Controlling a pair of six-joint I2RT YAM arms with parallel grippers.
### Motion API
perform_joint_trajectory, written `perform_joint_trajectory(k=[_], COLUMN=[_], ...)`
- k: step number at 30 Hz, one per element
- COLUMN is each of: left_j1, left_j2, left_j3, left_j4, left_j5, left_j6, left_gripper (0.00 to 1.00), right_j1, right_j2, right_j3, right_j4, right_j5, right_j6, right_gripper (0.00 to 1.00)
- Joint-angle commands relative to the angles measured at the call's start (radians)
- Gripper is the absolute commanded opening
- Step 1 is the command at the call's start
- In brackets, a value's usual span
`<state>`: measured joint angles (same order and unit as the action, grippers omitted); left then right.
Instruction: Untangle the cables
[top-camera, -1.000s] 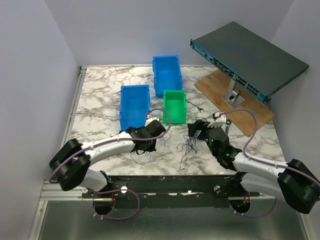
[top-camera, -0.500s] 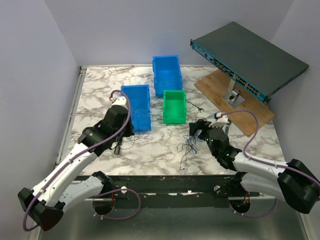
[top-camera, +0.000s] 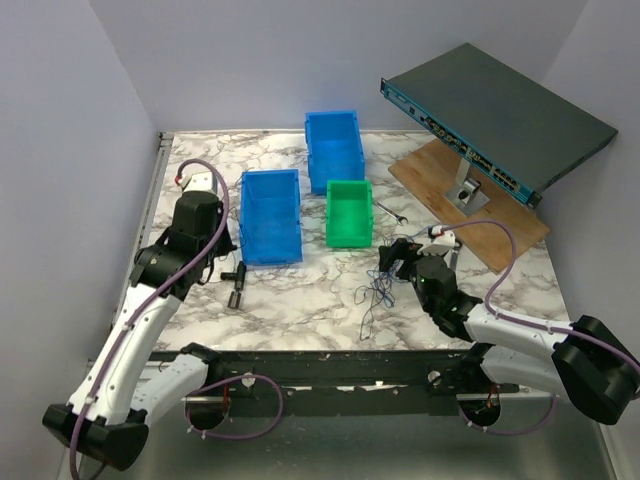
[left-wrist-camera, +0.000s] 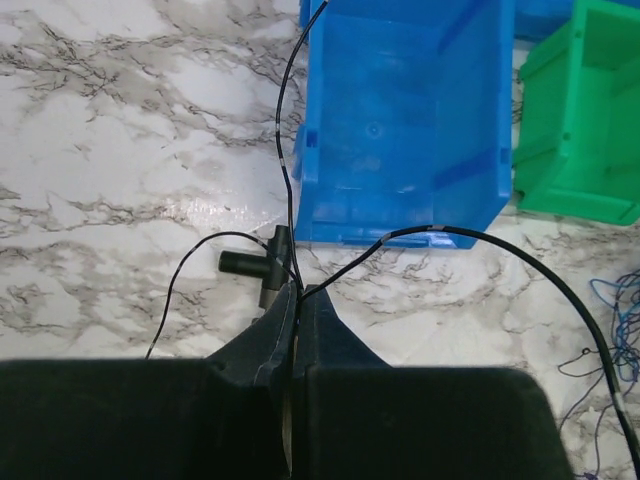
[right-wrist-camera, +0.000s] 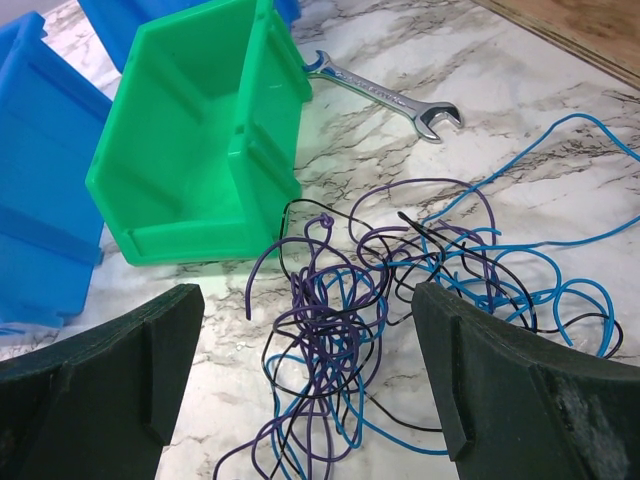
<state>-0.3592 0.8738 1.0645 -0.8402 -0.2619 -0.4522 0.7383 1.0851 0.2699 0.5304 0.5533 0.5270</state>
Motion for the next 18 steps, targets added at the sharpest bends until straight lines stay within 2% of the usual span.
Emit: perform_joint_trajectory(k=[1,7,11,14,18], left_j1=[0.016,0.016,0.016,0.018,0.029], left_j2=[0.126,0.302,0.523,0.674,0.891], left_j3=[0.032,0.116,0.314,0.426,0.614], left_j4=[0.006,0.009,-0.069,-0.058,-0.074], left_j5=[0.021,0.109,0.166,0.151,0.211], left_j6=[0.058,0.057,0.060,0.055,0.045], left_gripper=[0.00,0.00,0.00,0.00,0.00], right_j1=[0.001,0.000,-0.001,0.000,-0.001], right_j2=[0.006,0.005,0.012,0.009,-0.002], right_j3=[-0.003,-0.001,0.003,0.002,-0.003], right_j4=[0.011,0.010,0.008,0.005,0.002], right_j5=[0.035,0.033,0.036,0.039,0.050], right_j6=[0.013,0.016,0.019,0.021,0.023], right_gripper=[0.94,0.94,0.94,0.94,0.94])
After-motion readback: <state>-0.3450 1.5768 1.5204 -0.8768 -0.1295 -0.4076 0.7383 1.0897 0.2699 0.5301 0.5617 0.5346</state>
